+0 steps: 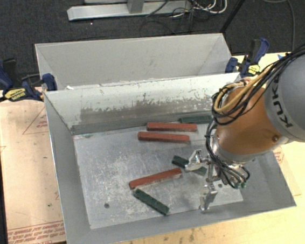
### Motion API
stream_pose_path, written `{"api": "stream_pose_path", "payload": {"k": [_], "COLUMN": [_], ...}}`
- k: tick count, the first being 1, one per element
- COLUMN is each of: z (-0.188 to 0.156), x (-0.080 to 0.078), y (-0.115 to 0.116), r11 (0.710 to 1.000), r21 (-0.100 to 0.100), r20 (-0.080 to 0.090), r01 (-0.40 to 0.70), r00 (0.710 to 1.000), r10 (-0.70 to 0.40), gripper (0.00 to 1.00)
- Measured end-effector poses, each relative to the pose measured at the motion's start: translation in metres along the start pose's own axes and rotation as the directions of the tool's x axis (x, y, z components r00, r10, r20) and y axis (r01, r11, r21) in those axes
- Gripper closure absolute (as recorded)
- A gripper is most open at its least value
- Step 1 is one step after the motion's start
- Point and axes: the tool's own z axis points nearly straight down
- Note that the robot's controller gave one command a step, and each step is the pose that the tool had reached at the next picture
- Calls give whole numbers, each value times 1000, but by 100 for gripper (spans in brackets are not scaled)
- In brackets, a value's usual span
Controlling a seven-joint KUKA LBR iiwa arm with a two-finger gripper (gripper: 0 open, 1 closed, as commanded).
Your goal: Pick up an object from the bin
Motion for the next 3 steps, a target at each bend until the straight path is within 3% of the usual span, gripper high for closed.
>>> {"api": "stream_pose_path", "payload": {"k": [1,2,3], "z": [0,35,35], "x": [0,-106,-106], "y": [0,73,73], "r11": [1000,985,985], "r21": [0,5,5], "r20": [0,1,2], "r01": [0,170,170], "r00": [1000,985,985], "r10": [0,-170,-170], "gripper": [0,100,100]}}
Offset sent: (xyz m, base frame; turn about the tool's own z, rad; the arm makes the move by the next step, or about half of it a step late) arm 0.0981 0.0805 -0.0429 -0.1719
